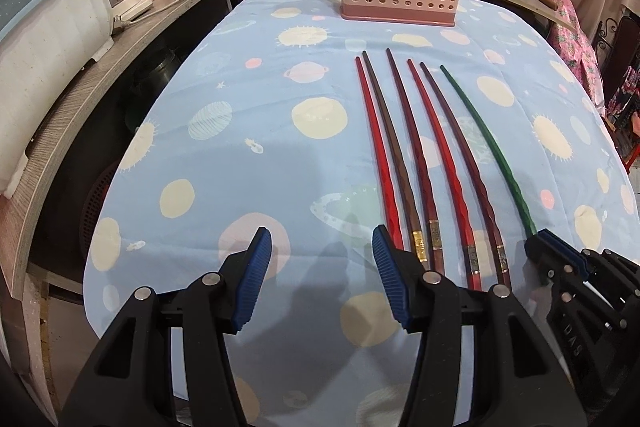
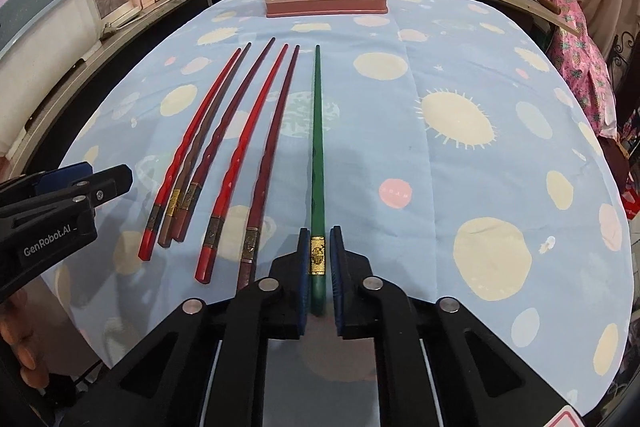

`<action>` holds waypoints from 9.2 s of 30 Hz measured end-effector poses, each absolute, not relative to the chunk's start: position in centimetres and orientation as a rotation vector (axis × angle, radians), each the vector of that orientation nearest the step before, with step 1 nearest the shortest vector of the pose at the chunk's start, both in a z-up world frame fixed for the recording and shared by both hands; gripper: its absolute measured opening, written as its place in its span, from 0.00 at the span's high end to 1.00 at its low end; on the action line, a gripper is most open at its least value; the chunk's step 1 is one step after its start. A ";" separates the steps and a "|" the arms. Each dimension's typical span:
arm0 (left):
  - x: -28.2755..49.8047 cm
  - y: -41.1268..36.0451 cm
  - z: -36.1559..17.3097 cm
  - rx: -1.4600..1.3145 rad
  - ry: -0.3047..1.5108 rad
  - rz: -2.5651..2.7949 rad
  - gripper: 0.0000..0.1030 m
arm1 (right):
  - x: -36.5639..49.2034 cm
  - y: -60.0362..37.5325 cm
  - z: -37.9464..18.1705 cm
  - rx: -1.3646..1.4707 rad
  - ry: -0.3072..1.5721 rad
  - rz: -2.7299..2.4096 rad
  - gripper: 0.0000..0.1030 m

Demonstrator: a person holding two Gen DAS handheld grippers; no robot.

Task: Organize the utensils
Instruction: 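Grasp the green chopstick with the right tool while the left tool grasps a red chopstick, then lift both chopsticks and drop them into the pink holder, then move both open tools back down to the remaining chopsticks, then grasp a dark red chopstick with the right tool while the left tool grasps a brown one, then carry both chopsticks up and drop them into the pink holder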

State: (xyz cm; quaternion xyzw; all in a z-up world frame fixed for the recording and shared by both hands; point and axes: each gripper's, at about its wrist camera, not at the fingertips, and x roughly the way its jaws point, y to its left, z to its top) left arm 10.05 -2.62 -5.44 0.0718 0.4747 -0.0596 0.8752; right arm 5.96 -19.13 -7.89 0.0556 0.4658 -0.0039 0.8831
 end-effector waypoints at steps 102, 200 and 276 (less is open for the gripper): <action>36.5 -7.5 23.3 -0.106 0.434 -0.240 0.94 | 32.5 -27.7 19.5 0.297 0.348 0.051 0.93; 10.2 -0.5 -4.3 0.091 0.929 -0.088 0.46 | 5.9 -17.2 -6.0 0.155 0.945 0.088 0.66; 9.2 -2.4 -2.2 0.020 0.951 -0.268 0.93 | 4.0 -20.2 -4.4 0.227 0.909 0.034 0.93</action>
